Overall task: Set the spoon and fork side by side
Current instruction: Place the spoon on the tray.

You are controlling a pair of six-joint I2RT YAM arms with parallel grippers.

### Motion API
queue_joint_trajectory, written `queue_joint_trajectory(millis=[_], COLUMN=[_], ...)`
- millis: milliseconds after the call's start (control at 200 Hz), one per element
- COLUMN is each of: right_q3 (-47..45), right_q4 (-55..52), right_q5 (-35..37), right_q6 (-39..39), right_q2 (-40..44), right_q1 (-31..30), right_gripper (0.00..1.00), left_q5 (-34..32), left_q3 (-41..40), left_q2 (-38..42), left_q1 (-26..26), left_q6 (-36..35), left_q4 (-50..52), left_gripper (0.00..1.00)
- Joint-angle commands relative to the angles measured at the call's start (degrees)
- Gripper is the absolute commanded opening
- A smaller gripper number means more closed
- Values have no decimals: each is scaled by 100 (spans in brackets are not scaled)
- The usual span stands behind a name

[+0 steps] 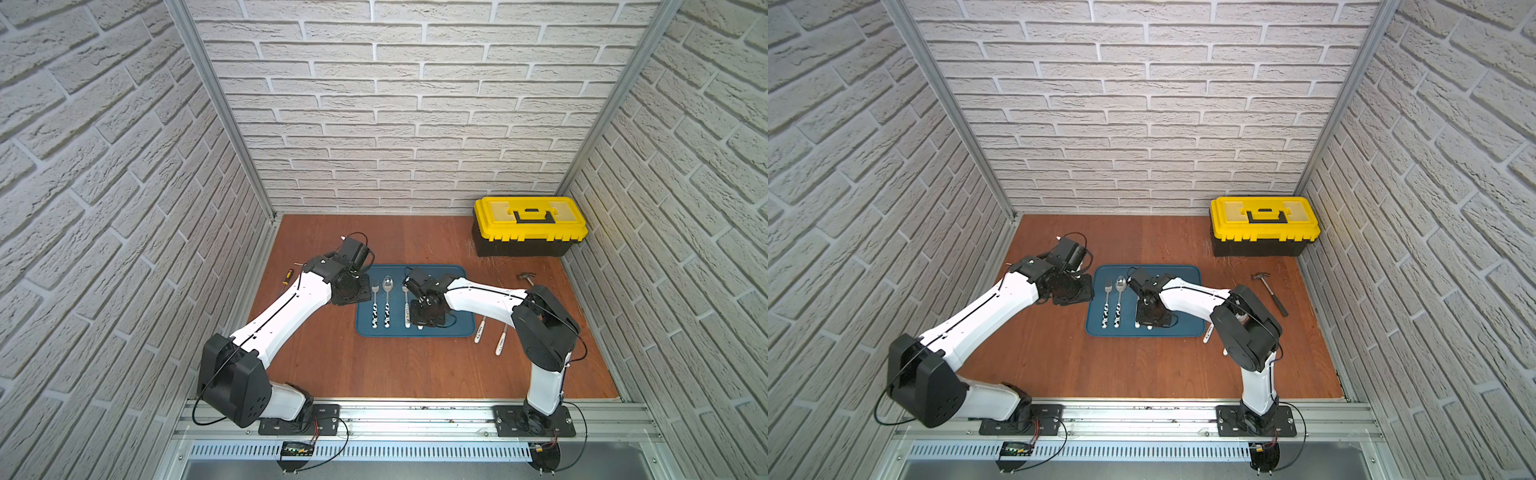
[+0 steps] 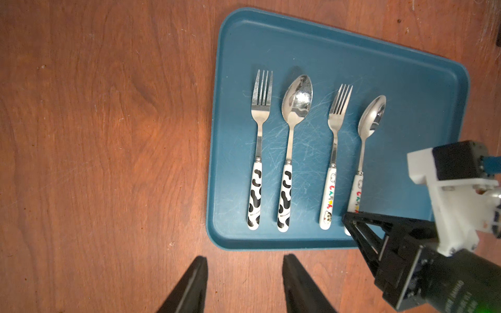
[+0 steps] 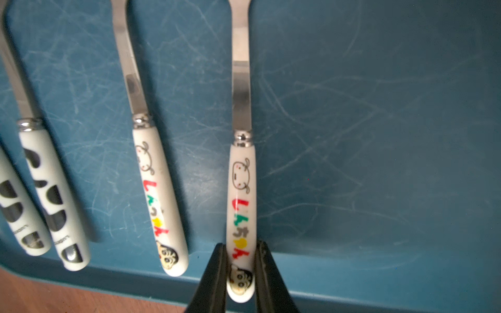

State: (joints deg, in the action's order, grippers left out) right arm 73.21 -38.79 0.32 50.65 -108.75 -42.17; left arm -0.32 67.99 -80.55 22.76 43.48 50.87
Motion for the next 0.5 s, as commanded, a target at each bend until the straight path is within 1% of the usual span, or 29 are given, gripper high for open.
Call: queue_joint_trajectory(millis=[0, 495], right_q3=[115, 108], right_q4=[13, 35], right_q5=[13, 118], right_q6=[-20, -47], right_q2=[-53, -91], right_q1=[-46, -54], right_gripper=[6, 8], left_q5=[21, 57], left_q3=[-77, -93], left_q2=[-22, -70], left_q1=[-26, -27], left_q6=[-76, -77], left_q4=[-121, -169], left_gripper=[50, 50])
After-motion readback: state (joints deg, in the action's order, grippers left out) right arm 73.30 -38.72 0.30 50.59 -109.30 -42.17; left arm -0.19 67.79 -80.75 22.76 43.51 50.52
